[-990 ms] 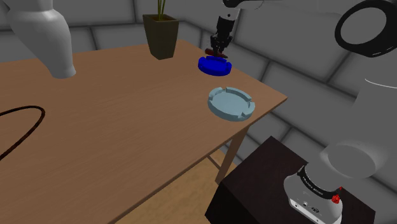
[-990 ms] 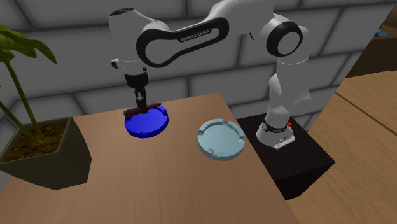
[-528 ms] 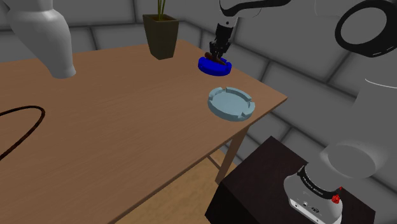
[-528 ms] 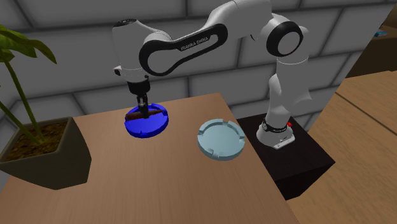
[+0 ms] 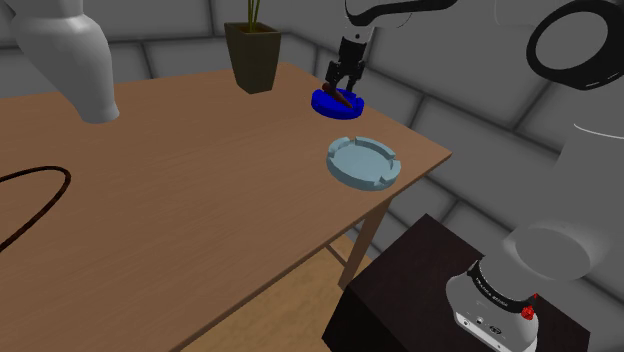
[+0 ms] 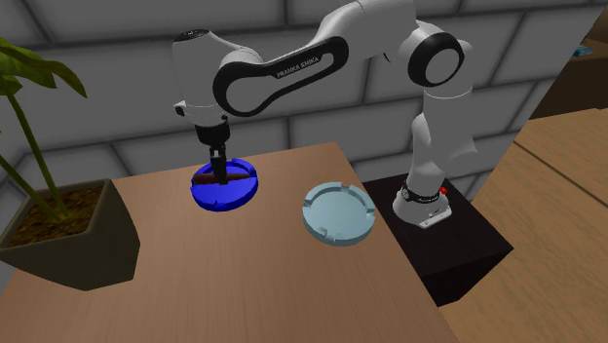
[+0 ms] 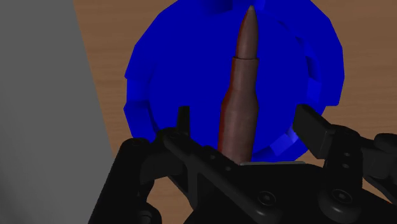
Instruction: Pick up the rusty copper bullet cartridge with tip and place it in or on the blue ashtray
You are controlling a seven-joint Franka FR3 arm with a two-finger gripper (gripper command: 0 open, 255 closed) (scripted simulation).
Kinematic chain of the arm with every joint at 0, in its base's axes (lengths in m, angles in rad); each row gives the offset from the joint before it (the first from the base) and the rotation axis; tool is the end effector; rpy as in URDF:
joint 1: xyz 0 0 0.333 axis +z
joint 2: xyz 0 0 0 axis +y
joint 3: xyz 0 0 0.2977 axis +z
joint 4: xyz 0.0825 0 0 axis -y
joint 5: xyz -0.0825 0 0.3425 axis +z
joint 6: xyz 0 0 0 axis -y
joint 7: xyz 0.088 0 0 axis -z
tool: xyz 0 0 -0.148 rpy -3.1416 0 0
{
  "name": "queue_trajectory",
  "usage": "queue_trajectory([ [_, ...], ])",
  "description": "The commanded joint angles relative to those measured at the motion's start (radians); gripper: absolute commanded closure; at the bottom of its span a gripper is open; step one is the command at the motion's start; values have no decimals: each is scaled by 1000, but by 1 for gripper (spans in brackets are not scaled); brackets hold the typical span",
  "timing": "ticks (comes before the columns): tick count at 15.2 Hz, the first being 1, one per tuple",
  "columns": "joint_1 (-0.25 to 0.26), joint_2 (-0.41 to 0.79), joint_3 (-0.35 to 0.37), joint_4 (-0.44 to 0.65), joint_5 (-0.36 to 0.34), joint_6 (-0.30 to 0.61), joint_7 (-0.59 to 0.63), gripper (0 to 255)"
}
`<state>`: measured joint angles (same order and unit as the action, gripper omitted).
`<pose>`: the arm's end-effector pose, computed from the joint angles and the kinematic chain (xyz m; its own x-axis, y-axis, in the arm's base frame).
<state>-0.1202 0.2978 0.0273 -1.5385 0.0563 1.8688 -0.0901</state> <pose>0.6090 -0.0518 0.4384 0.9991 -0.0209 0.0375 -0.0186 -0.9981 -0.0592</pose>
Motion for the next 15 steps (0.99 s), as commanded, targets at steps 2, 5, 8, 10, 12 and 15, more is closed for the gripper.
queue_trajectory([
  [2,0,0,0,0,0,0,0,0],
  [5,-2,-5,-1,60,0,-65,1,0],
  [8,-4,-4,-2,121,-1,-125,2,0],
  [10,-4,-4,-2,121,-1,-125,2,0],
  [12,-4,-4,-2,121,-1,-125,2,0],
  [15,-4,-4,-2,121,-1,-125,2,0],
])
